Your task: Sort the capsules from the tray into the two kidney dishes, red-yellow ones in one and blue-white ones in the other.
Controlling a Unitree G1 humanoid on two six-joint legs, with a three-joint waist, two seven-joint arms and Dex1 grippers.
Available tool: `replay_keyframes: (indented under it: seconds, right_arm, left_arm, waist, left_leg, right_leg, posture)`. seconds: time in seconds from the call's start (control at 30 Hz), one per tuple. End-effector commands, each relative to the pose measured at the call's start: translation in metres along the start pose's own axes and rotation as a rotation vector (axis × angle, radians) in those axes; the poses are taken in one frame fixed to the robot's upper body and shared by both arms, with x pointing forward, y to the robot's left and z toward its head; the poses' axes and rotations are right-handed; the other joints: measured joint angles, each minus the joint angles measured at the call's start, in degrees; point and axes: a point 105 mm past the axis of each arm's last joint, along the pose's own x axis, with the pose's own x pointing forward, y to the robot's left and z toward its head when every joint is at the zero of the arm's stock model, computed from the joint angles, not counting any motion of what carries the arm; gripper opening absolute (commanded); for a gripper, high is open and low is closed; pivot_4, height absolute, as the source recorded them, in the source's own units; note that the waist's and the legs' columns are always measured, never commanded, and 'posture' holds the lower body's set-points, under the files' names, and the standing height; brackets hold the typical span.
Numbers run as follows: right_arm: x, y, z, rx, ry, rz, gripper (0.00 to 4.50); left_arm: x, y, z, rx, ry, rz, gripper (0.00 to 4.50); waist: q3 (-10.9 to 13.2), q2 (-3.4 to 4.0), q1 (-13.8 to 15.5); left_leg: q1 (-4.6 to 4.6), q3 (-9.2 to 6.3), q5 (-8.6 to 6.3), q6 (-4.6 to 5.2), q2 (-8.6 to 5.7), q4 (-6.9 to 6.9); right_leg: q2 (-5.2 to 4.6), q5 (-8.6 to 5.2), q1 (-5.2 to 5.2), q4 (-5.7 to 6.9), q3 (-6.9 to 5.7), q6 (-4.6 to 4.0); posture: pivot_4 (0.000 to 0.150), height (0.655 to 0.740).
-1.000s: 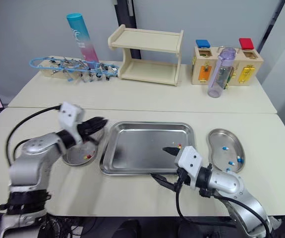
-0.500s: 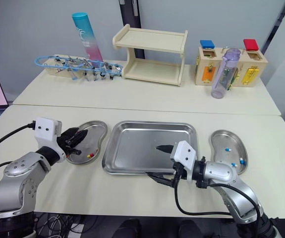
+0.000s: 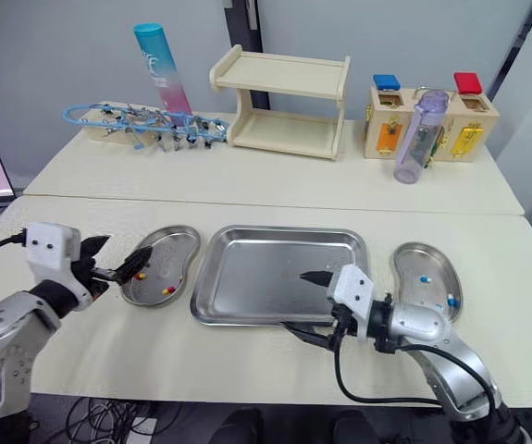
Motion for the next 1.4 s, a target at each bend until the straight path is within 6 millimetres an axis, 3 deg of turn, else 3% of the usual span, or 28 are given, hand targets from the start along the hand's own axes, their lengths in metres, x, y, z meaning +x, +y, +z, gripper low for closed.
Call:
replay_keyframes:
  seconds: [0.03,0.27,0.37,0.47,0.63,1.03,1.17,1.27,1.4]
  right_arm:
    - [-0.035,-0.011,0.014,-0.057,0.009,-0.060,4.50]
    - [-0.140,-0.048,-0.007,-0.120,0.336,-0.178,4.50]
    - [-0.190,-0.069,-0.019,-0.104,0.479,-0.260,4.50]
    - [-0.223,-0.083,-0.034,-0.077,0.575,-0.303,4.50]
    - [-0.247,-0.095,-0.046,-0.048,0.612,-0.367,4.50]
    - [-0.257,-0.099,-0.053,-0.048,0.664,-0.325,4.50]
    - [-0.260,-0.100,-0.053,-0.067,0.679,-0.323,4.50]
    - [-0.265,-0.099,-0.053,-0.090,0.698,-0.325,4.50]
    - [-0.268,-0.094,-0.053,-0.084,0.714,-0.313,4.50]
  left_arm:
    - [-0.013,0.028,0.010,0.072,-0.016,0.030,4.43]
    - [-0.048,0.097,-0.021,0.153,0.128,0.131,4.43]
    - [-0.084,0.120,-0.052,0.124,0.239,0.182,4.43]
    - [-0.125,0.121,-0.086,0.063,0.364,0.160,4.43]
    - [-0.151,0.120,-0.102,0.050,0.379,0.202,4.43]
    - [-0.145,0.089,-0.099,0.074,0.350,0.065,4.43]
    - [-0.138,0.047,-0.094,0.091,0.355,-0.178,4.43]
    - [-0.129,-0.005,-0.080,0.131,0.327,-0.472,4.43]
    - [-0.115,-0.043,-0.063,0.126,0.216,-0.645,4.43]
  waist:
    - [0.02,0.02,0.10]
    - [0.05,0.07,-0.39]
    - [0.08,0.11,-0.48]
    - [0.07,0.06,-1.78]
    - [0.17,0.20,-1.43]
    - [0.18,0.25,-1.59]
    - [0.19,0.28,-1.70]
    - [0.19,0.28,-1.62]
    - [0.19,0.32,-1.38]
  left_leg:
    - [0.01,0.01,0.00,0.00,0.00,-0.01]
    - [0.05,0.10,-0.01,0.02,0.00,-0.10]
    - [0.05,0.14,-0.01,0.02,0.03,-0.12]
    - [0.05,0.41,-0.07,0.06,0.02,-0.18]
    - [0.15,0.38,-0.08,0.11,0.15,-0.31]
    - [0.15,0.45,-0.07,0.10,0.14,-0.31]
    - [0.13,0.52,-0.08,0.09,0.14,-0.31]
    - [0.13,0.52,-0.08,0.09,0.16,-0.30]
    - [0.13,0.55,-0.08,0.09,0.16,-0.26]
  right_leg:
    - [0.00,0.00,0.00,-0.01,0.00,0.00]
    - [-0.01,-0.01,0.02,-0.04,0.04,-0.01]
    - [-0.02,-0.01,0.01,-0.04,0.08,-0.01]
    - [-0.08,-0.01,-0.03,-0.16,0.25,-0.01]
    - [-0.02,-0.07,-0.04,-0.05,0.17,-0.10]
    - [-0.04,-0.06,0.00,-0.06,0.19,-0.09]
    - [-0.05,-0.06,-0.01,-0.07,0.23,-0.09]
    - [-0.04,-0.06,-0.01,-0.07,0.23,-0.10]
    - [-0.04,-0.06,0.01,-0.08,0.24,-0.10]
  posture:
    - [0.150,0.7400]
    - [0.150,0.7400]
    - [0.150,0.7400]
    - [0.150,0.7400]
    - [0.150,0.7400]
    - [0.150,0.7400]
    - [0.150,0.7400]
    - [0.150,0.7400]
    - [0.150,0.7400]
